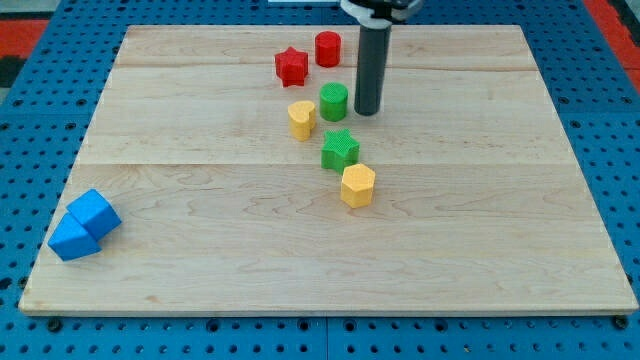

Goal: Move the green circle at the bottom left of the red star

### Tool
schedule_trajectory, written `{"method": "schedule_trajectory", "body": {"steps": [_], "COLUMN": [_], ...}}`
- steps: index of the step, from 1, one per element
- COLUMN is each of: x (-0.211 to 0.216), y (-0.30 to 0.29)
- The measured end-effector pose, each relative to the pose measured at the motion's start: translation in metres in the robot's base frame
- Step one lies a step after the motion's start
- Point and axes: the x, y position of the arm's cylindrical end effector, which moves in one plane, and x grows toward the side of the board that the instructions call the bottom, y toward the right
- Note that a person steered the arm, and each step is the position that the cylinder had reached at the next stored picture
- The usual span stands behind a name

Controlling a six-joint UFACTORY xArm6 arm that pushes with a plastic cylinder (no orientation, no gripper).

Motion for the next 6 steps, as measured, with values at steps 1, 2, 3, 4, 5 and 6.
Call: {"method": "schedule_trajectory", "body": {"steps": [1, 2, 3, 4, 5, 6], "x": [0.015, -0.007, -0.045, -0.011, 0.032, 0.121], "y": [-0.018, -0.074, -0.087, -0.059, 0.032, 0.082]}}
